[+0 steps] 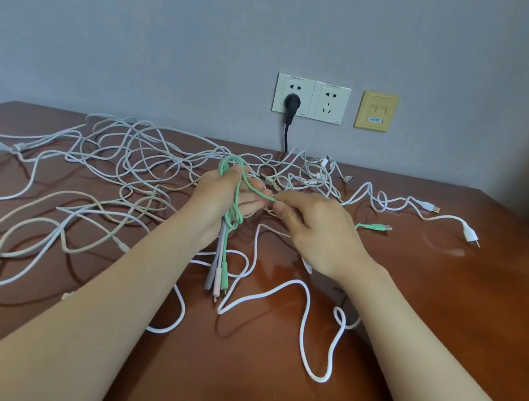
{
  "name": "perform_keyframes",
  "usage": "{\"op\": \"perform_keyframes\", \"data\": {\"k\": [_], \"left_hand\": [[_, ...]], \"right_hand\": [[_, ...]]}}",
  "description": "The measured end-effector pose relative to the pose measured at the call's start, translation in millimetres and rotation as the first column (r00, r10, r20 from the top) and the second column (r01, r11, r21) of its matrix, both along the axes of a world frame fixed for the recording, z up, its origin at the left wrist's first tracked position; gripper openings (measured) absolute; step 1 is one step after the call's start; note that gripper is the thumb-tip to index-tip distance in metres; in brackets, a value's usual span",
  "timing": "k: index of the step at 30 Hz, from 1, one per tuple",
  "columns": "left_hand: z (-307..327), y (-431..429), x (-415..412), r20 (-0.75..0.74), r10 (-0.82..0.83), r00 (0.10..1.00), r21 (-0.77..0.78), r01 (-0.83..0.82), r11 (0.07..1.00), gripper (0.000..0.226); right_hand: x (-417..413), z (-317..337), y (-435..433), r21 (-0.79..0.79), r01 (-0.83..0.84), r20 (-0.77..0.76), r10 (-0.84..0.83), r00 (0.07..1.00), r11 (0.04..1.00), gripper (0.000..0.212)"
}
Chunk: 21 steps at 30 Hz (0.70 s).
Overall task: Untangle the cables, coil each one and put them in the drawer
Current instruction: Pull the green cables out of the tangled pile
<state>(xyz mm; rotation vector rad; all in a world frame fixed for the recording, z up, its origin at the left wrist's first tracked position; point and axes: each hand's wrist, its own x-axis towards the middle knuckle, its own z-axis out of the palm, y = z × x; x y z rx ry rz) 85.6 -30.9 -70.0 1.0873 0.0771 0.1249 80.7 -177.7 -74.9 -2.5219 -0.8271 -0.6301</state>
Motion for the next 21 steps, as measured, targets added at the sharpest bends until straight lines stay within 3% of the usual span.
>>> {"op": "perform_keyframes", "data": {"k": [4,7,11,16,21], "left_hand": [[3,4,3,0.012,0.005,1.000,-0.198,-0.003,0.980,0.031],[3,8,7,-0.013,0.024,1.000,-0.264,-0.027,0.964,0.029],[2,12,11,-0.031,0.017,0.999,-0.179,-0.022,0.984,0.029],[2,9,8,-0.054,-0.045,0.998,-0.024,0.044,0.999,0.029],[0,9,3,-0.063,-0.086,0.994,0.086,0.091,0.992,0.031]], "right_hand": [[-1,2,-3,0.011,-0.020,0.004,0.020,1.000,1.000,0.025],[-2,3,-3,-0.023,-0.037,0.006,0.038,0.999,0.999,0.024],[-1,4,-1,-0.081,0.009,0.133,0.002,0.991,0.997,0.030],[-3,7,4,-0.049,-0.027,0.354,0.043,0.934,0.998,0.015],[-7,3,11,0.027,-0.212,0.250,0.198,0.948,0.977,0.013]]}}
